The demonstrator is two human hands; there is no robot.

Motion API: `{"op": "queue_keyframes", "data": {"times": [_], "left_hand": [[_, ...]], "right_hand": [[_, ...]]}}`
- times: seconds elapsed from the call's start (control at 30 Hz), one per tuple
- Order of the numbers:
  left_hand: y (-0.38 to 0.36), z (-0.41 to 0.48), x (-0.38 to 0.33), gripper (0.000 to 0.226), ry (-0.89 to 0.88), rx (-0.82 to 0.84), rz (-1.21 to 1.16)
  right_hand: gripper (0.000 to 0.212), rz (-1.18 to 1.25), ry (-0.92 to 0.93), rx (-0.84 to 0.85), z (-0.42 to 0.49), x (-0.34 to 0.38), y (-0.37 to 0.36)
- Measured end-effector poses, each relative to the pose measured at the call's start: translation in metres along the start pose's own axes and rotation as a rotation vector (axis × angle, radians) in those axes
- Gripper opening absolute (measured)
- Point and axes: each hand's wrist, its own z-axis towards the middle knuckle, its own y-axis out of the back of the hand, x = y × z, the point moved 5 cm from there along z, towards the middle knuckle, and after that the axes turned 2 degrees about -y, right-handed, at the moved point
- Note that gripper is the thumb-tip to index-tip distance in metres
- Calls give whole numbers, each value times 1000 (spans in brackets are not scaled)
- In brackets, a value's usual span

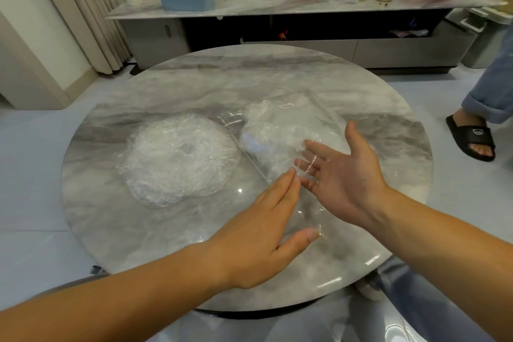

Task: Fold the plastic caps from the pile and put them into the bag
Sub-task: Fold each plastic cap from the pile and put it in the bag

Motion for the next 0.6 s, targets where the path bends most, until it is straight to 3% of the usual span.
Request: {"op": "queue_keyframes", "data": {"times": [0.17,0.4,0.6], "left_hand": [[-1,1,12,85,17,28,-5],[0,1,24,86,40,27,35],[0,-1,26,87,28,3,69]], "right_hand": [[90,20,-19,-32,10,0,-5],[67,228,14,-59,-7,12,11],[53,185,44,-138,-23,10,13]]}}
